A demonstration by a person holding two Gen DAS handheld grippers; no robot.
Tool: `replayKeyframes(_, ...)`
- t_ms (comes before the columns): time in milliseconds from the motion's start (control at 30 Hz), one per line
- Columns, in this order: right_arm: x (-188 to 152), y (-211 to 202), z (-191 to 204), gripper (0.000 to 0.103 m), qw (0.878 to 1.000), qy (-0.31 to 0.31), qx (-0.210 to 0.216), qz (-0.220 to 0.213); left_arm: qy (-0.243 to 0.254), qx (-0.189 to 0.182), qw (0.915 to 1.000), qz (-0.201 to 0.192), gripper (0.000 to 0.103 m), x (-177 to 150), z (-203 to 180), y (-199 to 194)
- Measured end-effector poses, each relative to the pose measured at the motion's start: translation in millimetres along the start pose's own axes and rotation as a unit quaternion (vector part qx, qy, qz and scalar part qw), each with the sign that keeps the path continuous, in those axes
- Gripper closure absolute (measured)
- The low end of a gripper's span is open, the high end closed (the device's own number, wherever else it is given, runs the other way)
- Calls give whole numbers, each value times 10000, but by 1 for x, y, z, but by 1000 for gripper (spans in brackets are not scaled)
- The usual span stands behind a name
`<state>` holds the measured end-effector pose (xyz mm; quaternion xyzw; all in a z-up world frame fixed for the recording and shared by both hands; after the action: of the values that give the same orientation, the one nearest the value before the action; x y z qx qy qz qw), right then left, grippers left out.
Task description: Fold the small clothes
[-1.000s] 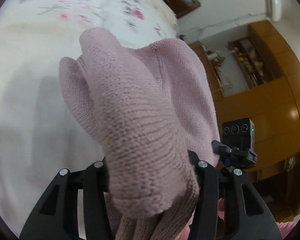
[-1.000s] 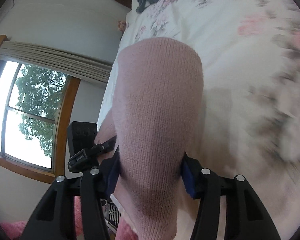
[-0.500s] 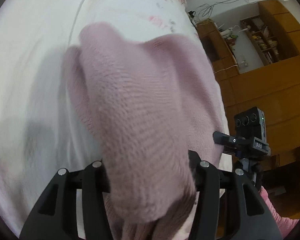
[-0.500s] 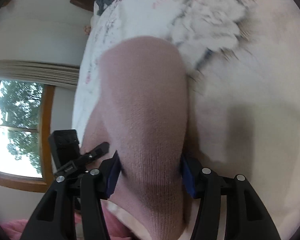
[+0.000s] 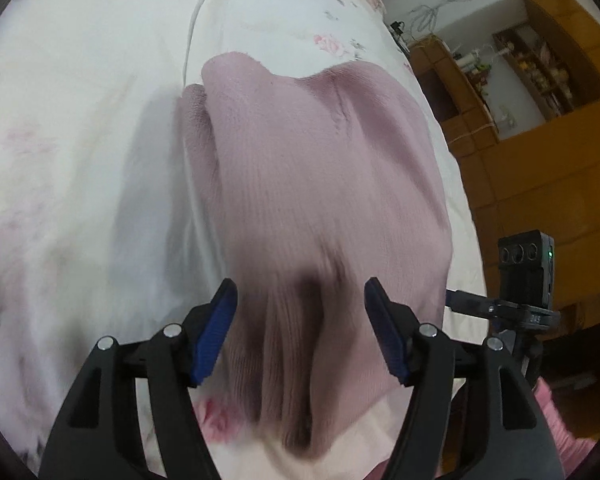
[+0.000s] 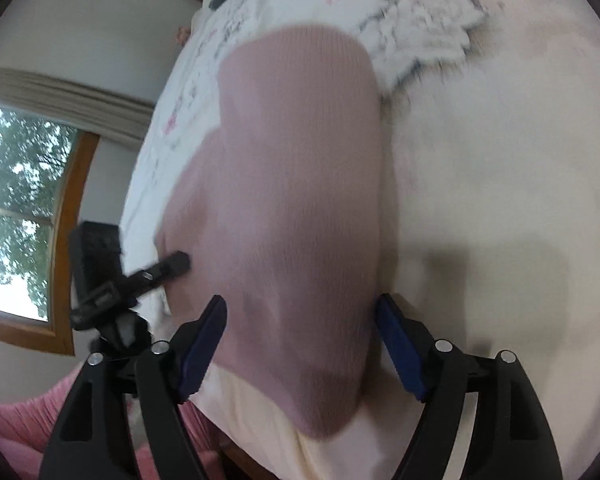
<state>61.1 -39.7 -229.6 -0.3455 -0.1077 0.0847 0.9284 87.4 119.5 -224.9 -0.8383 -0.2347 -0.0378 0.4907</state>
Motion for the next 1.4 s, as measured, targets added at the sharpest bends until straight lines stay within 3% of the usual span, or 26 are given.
replayKeyframes(133,-17,12,-2,29,9999,60,58,74,352,293,9989,56,36,-16,-9,1)
replayKeyframes(300,-22,17,3,75,9999,64,114,69,257,541,9977,321,39,-27,4,14)
replayKeyframes(433,-22,-1,23,79,9992,-1,396,-108,219,615,9972,359,38,-25,11,14)
replayKeyframes(667,-37,11,-2,79,9998,161,-113,67,392,807,9951,415,36,-33,18,20)
replayKeyframes(833,-39,11,-2,70,9992,258,-308,-35,404,943,9938,429,36,-36,6,18)
replayKeyframes(1100,-53,-15,19,21,9896,-176,-1395,-317,363,1333,9900,295,34,-49,1,-16)
replayKeyframes(1200,-60,-30,32,13,9817,-347,-1816,-458,454,1642,9853,131,28,-53,-8,-36)
replayKeyframes(1400,-72,-52,52,7,9713,-493,-2237,-635,555,1936,9794,-152,21,-59,-39,-72)
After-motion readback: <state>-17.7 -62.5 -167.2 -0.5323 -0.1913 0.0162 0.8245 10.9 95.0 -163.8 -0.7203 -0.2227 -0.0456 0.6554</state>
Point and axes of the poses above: each gripper's, at about its wrist camera, not at the fingertips, and y roughly the way its jaws point, z to its left, x to its top, the point moved 10 cm from there along y, roughly the way its jaws point, and after that the axes turned 6 degrees about x, right-handed, at the moved point
